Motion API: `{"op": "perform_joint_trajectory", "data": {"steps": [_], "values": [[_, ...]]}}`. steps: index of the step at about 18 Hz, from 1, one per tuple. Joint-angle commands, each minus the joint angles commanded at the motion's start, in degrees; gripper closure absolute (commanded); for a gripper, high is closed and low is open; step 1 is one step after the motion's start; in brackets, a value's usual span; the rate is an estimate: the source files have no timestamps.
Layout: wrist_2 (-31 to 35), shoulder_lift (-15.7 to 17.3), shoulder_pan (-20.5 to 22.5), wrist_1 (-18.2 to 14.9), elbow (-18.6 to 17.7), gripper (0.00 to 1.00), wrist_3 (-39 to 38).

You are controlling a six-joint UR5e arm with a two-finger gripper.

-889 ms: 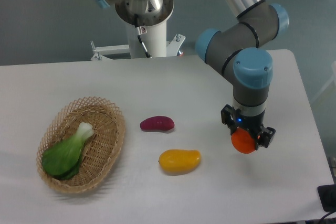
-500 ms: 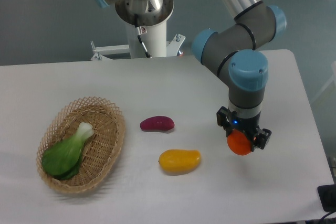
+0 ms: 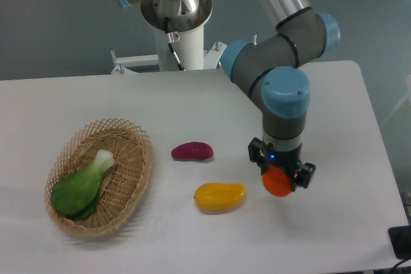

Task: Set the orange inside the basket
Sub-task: 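Lift the held orange slightly with the gripper, then carry the orange across the table toward the wicker basket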

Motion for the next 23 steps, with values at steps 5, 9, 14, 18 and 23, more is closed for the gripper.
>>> {"op": "perform_joint_trajectory", "data": {"steps": [5, 9, 14, 18, 23], "values": [[-0.1, 0.4, -5.1, 0.3, -0.3, 0.40, -4.0], [-1.3, 0.5, -6.9, 0.3, -0.4, 0.40, -5.3], [-1.2, 0.4, -11.0, 0.3, -0.5, 0.40, -9.2], [-0.5, 0.2, -15.5, 0.3, -1.0, 0.40, -12.6], [1.5, 0.4, -18.5, 0.4, -3.8, 0.40, -13.3]]}}
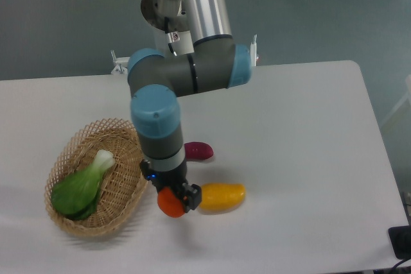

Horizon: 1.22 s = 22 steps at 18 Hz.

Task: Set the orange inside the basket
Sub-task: 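Carry the orange across the table toward the wicker basket, then lower the orange into the basket beside the bok choy and open gripper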

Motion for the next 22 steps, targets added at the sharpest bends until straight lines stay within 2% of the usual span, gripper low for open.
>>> {"op": "perform_joint_trajectory", "data": {"steps": [6, 11, 13, 15, 16, 22], "values": [[2.1, 0.3, -6.1, -0.1, -0.4, 0.40, -2.0], [1.9, 0.0, -8.1, 0.3, -1.4, 0.35, -3.5], [1.9, 0.2, -8.5, 0.4, -1.5, 0.27, -4.9], [1.9, 0.2, -9.0, 0.6, -1.5, 0.06, -4.8], [1.8, 0.2, -9.1, 0.7, -1.5, 0.00, -4.8], [-3.4, 0.3, -10.5, 0.6, -3.3, 0.00, -7.9]]}}
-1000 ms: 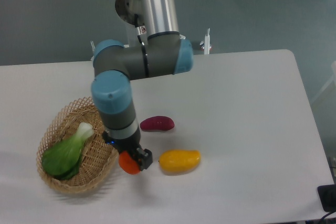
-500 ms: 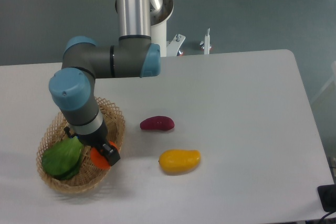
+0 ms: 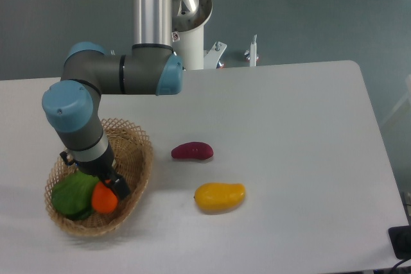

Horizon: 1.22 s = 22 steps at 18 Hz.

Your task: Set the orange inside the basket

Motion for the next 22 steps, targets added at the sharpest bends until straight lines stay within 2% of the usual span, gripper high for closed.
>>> {"op": "perform_joint_trajectory", "data": {"steps": [2, 4, 8, 11, 14, 19, 22], "values": [[0.0, 0.3, 0.2, 0.5, 1.0, 0.00, 0.2], [0.9, -0.3, 1.1, 1.4, 3.6, 0.00, 0.8], [1.7, 0.4, 6.9, 1.8, 6.9, 0.00, 1.5], [5.1, -0.3, 12.0, 1.7, 6.8, 0.00, 6.2], [5.0, 0.0, 17.5, 1.5, 6.5, 0.00, 11.4], [-0.5, 0.4, 28.1, 0.7, 6.4, 0.00, 22.9], [-1.7, 0.4, 32.7, 0.1, 6.1, 0.00, 30.6]]}}
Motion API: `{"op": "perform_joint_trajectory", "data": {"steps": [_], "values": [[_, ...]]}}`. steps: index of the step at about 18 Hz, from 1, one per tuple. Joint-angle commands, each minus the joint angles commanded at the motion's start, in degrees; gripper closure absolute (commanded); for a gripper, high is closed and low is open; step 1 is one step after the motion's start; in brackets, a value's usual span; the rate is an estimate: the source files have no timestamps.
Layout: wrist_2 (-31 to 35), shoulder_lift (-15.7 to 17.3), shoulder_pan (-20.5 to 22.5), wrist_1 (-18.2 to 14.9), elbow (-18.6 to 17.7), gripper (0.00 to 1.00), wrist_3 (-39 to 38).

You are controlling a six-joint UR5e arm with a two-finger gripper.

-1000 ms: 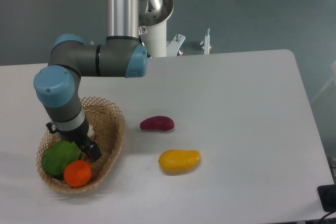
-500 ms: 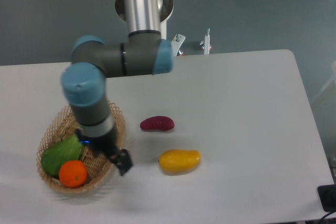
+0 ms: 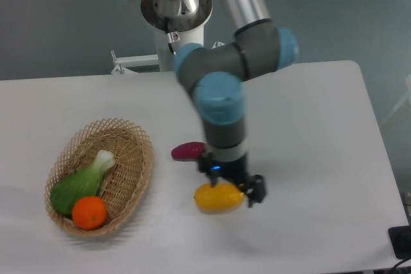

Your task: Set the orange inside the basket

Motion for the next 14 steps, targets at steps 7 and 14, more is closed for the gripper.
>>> {"op": "perform_joint_trajectory", "data": {"steps": [7, 14], "values": [[-3.2, 0.1, 9.1, -6.5, 2.5, 0.00, 14.7], [-0.9, -0.8, 9.9, -8.5, 4.7, 0.00, 18.7]]}}
